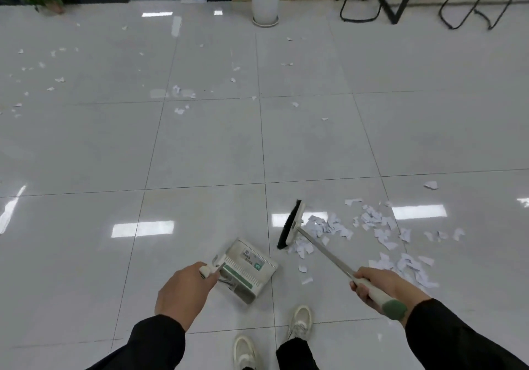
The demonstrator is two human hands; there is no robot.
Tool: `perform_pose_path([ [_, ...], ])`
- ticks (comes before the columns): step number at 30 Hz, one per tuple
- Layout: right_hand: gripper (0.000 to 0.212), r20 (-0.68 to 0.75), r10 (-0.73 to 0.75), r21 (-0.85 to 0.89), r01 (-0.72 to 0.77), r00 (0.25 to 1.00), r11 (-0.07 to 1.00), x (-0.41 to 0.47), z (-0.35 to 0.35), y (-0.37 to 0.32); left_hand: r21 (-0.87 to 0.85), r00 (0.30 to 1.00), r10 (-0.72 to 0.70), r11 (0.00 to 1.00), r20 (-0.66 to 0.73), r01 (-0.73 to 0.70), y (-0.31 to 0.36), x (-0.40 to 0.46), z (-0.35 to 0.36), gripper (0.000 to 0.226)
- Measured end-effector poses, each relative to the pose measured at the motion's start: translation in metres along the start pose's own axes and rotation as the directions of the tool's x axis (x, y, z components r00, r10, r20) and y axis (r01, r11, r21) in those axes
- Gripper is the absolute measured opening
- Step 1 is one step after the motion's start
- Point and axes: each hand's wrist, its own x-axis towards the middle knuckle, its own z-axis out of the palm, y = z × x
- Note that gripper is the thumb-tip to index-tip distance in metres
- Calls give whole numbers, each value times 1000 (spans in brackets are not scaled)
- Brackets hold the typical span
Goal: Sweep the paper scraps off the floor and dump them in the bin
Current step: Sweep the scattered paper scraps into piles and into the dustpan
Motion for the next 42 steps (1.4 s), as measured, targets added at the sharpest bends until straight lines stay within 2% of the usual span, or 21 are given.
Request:
perform_pose_path([
  [7, 9, -119, -34, 104, 46, 992, 993, -27, -30, 52, 116, 985, 168, 979, 30, -171, 1, 0, 1, 30],
  [13, 14, -161, -66, 54, 75, 985, 996, -53, -20, 86, 128, 979, 193, 971, 65, -200, -14, -9, 2, 32],
  [18, 13, -53, -51, 153, 58, 997, 987, -66, -7, 108, 139, 978, 187, 970, 88, -198, -30, -16, 4, 27],
  [23, 12, -31, -40, 95, 43, 999, 995, -60, 0, 129, 152, 977, 187, 968, 100, -201, -46, -27, 12, 28],
  [26, 14, -30, 10, 13, -10, 999, 1000, -53, -20, 151, 142, 982, 171, 973, 83, -182, -50, -45, 24, 26],
  [31, 16, -73, 9, -120, -18, 997, 993, -48, -107, 179, 121, 988, 148, 981, 52, -153, -28, -96, 54, 21],
  [35, 15, -104, -17, -272, -12, 994, 962, -38, -171, 177, 135, 991, 129, 982, 25, -131, -8, -132, 81, 21],
  [37, 14, -124, -46, -329, 3, 991, 944, -40, -220, 179, 136, 991, 133, 982, 15, -134, 15, -157, 117, 20],
  [38, 14, -129, -65, -356, 15, 990, 934, -37, -220, 174, 133, 992, 127, 983, 9, -127, 11, -159, 116, 21],
  [42, 13, -171, -100, -366, 31, 980, 930, -32, -294, 171, 145, 989, 146, 978, 25, -148, 45, -191, 167, 25],
])
